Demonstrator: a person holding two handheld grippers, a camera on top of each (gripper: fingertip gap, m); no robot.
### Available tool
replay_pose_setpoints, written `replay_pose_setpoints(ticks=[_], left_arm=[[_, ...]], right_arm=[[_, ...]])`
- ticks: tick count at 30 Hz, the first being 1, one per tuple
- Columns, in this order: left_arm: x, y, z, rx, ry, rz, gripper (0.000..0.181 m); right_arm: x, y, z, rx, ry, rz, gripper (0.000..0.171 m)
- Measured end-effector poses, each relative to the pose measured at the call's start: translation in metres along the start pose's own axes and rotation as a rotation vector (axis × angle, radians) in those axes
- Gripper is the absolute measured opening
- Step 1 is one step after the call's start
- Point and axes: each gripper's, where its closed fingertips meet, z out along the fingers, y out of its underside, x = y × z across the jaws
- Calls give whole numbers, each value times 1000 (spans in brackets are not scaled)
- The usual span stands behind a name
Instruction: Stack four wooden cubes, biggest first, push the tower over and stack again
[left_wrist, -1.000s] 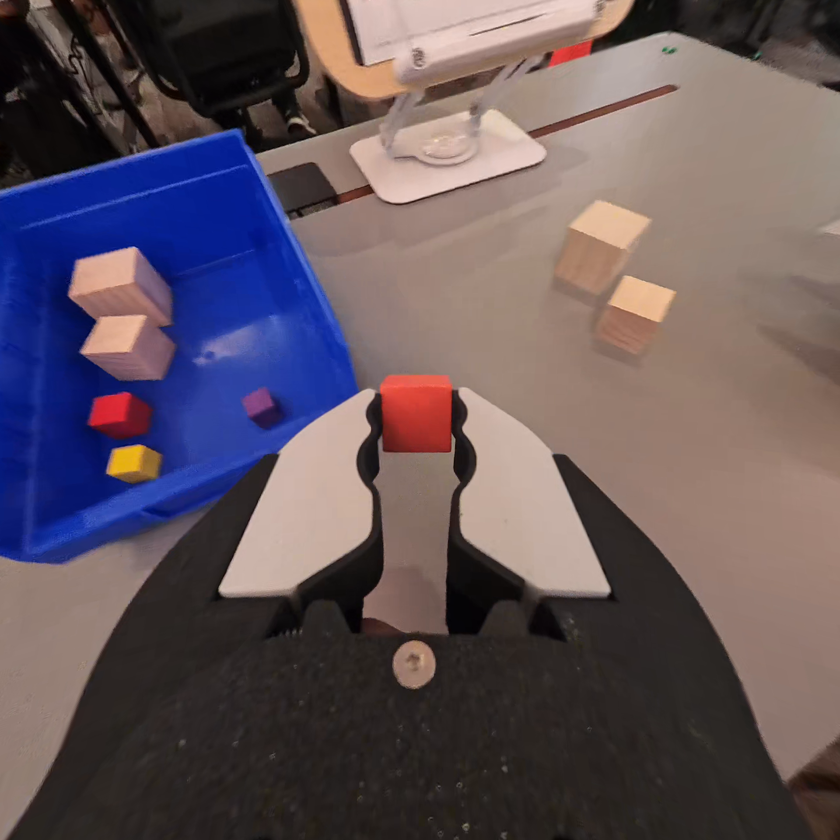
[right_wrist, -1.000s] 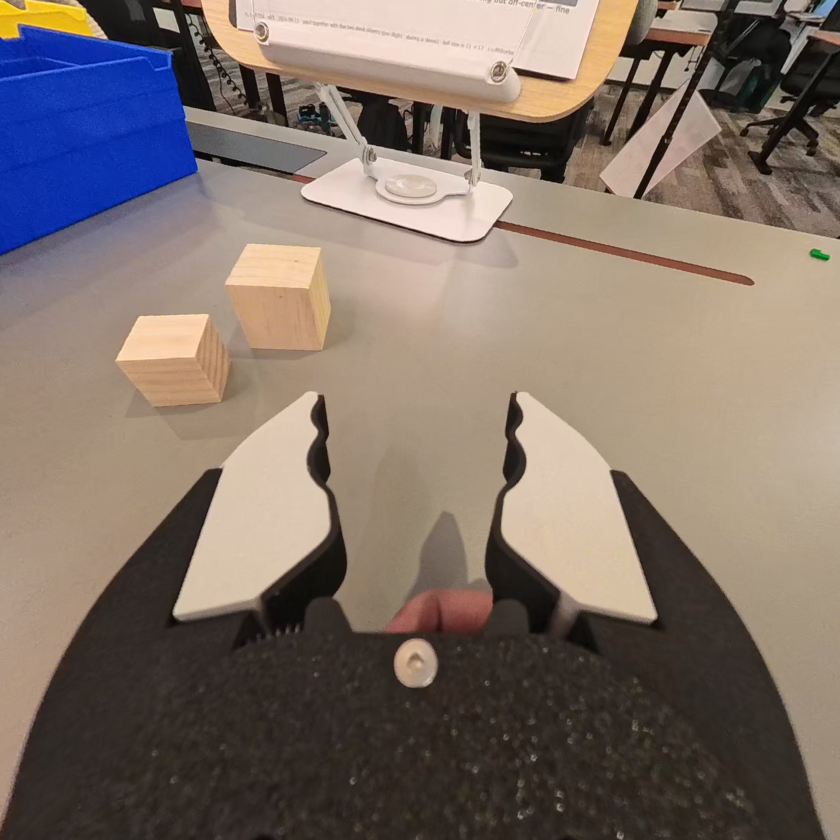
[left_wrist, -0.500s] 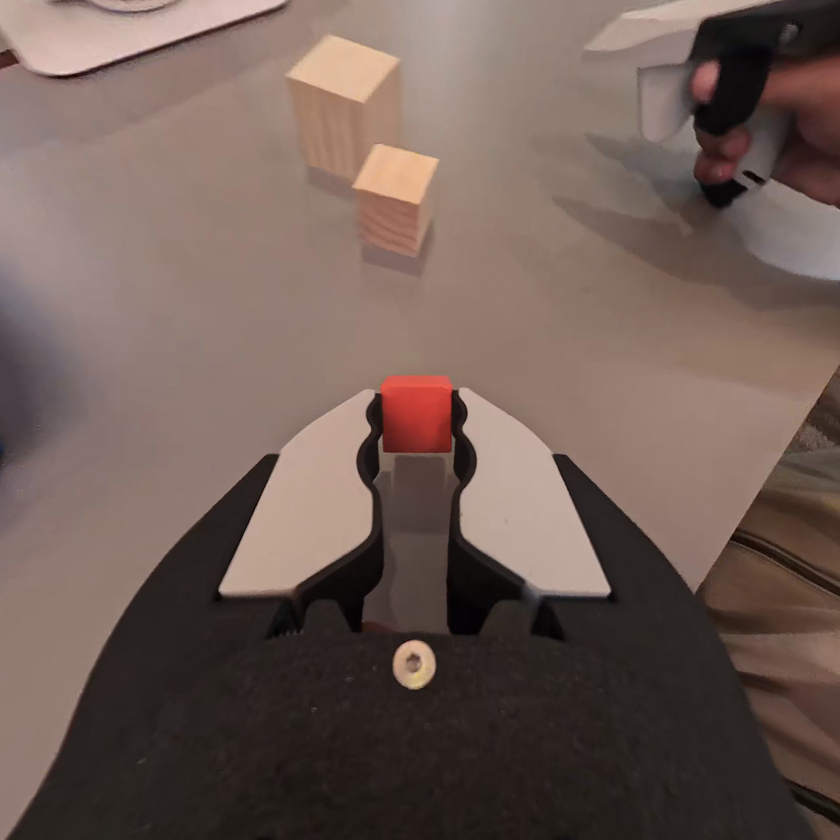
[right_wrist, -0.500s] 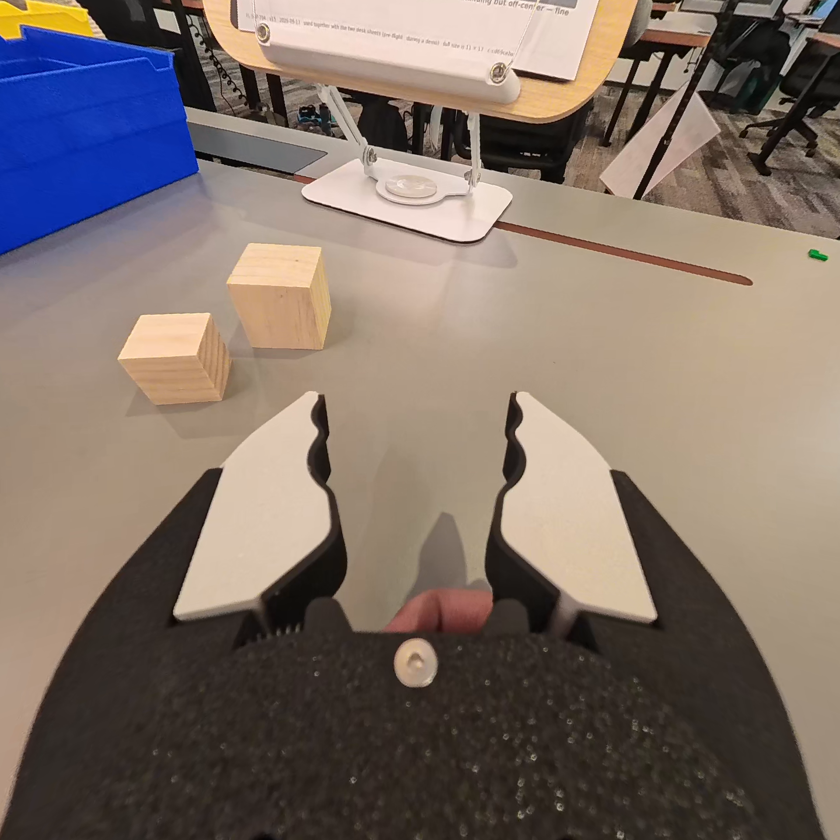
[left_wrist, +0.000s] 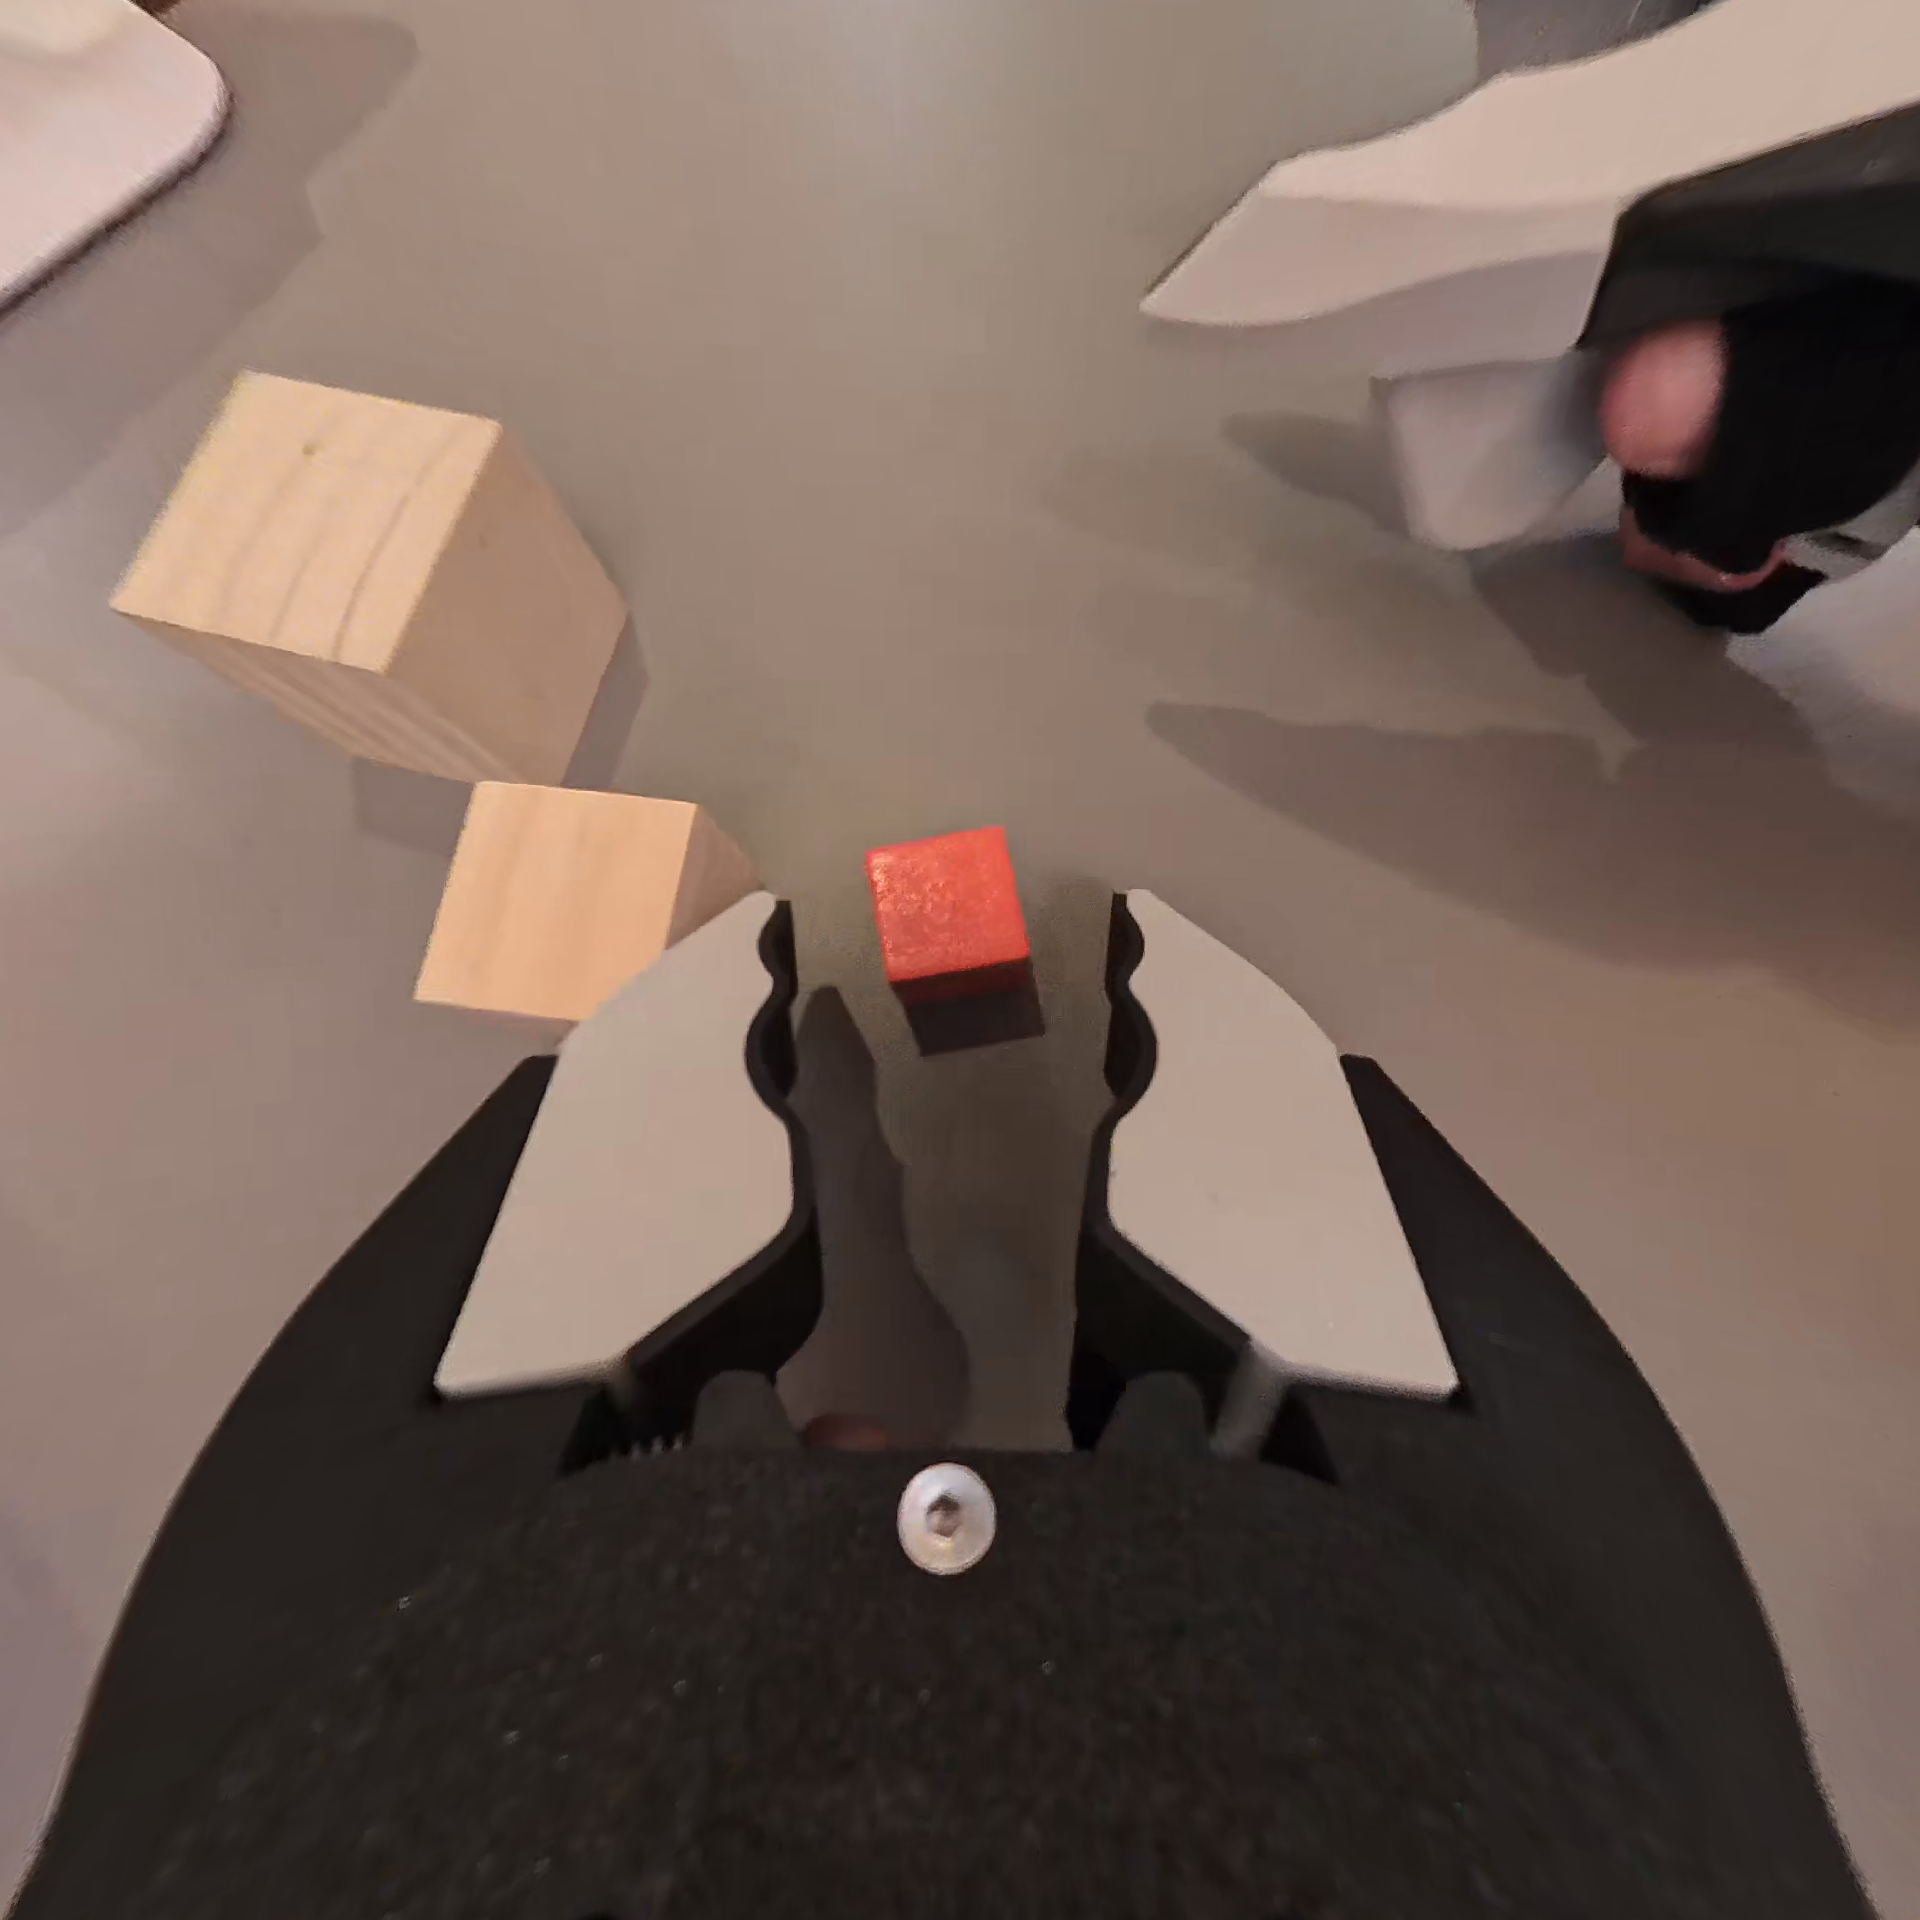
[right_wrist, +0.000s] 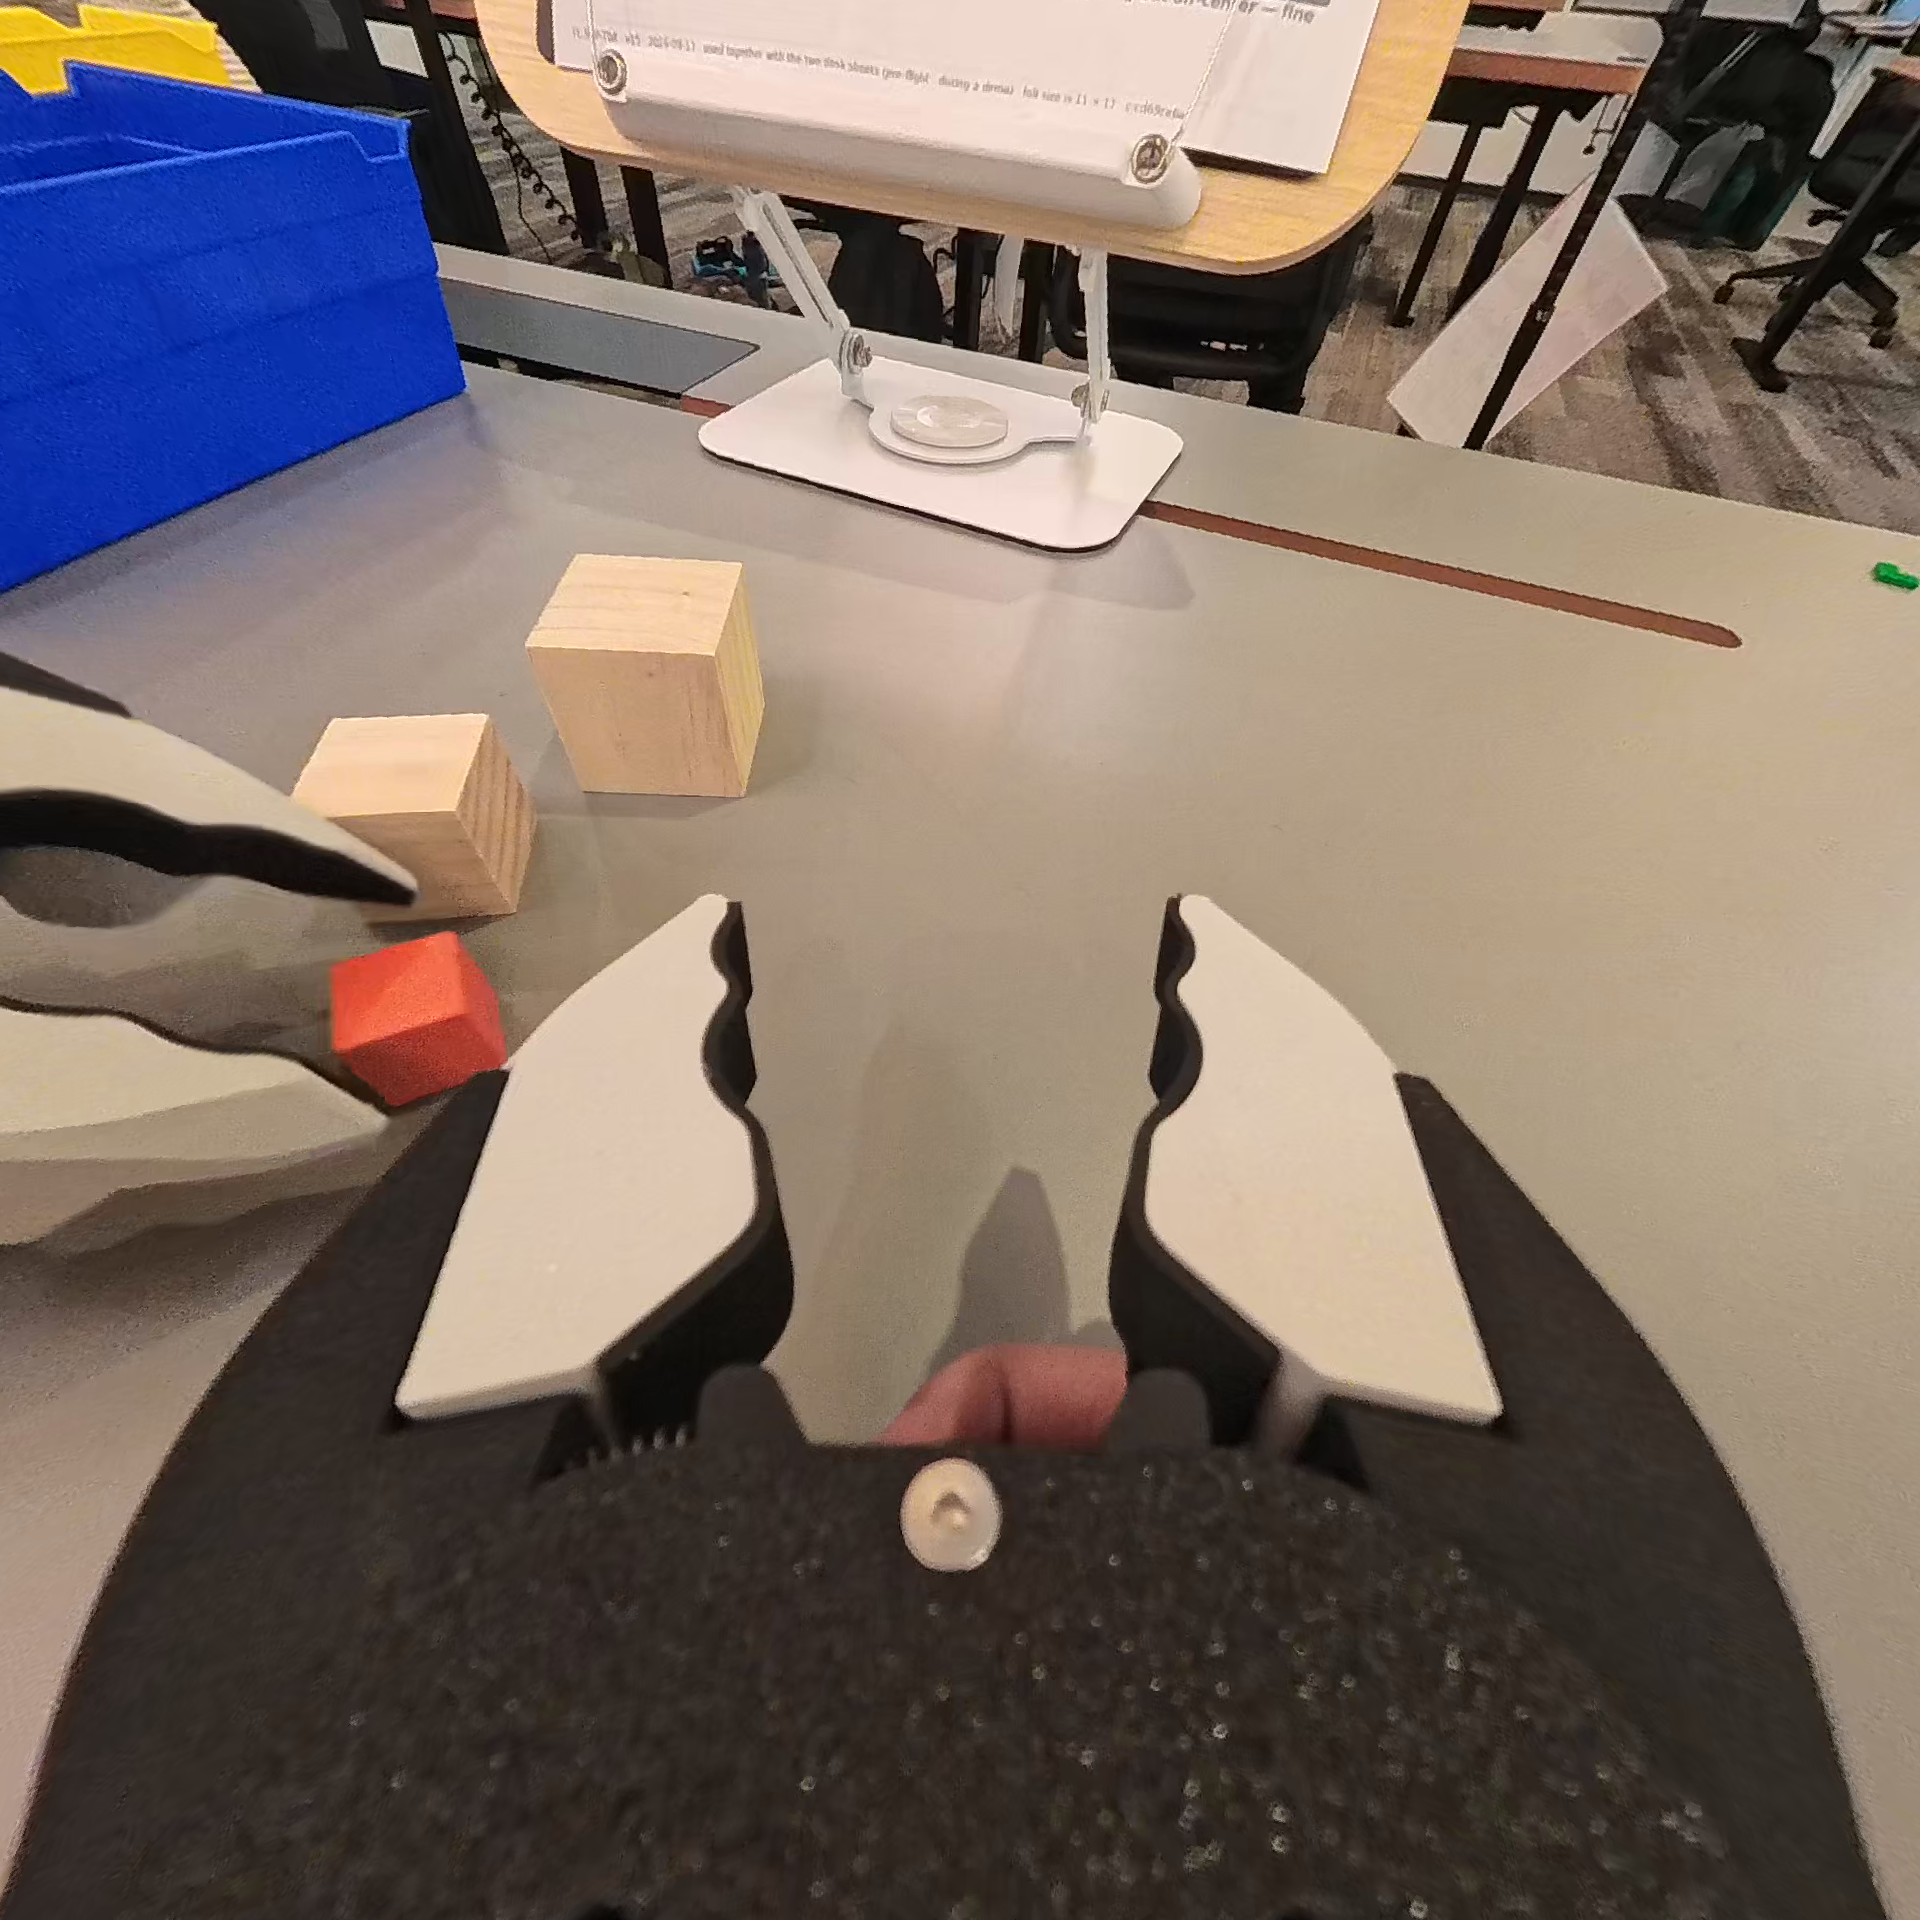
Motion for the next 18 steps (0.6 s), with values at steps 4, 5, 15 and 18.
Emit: replay_pose_setpoints(ticks=[4, 5, 15, 18], left_arm=[[-10, 8, -30, 26, -54, -7, 56], [-14, 13, -41, 39, -66, -22, 55], [-99, 92, -162, 236, -384, -397, 59], [-113, 127, -184, 298, -496, -540, 62]], right_arm=[[0, 0, 0, -3, -5, 6, 75], [0, 0, 0, -3, -6, 6, 75], [0, 1, 0, -5, 4, -4, 75], [0, 1, 1, -7, 6, -4, 75]])
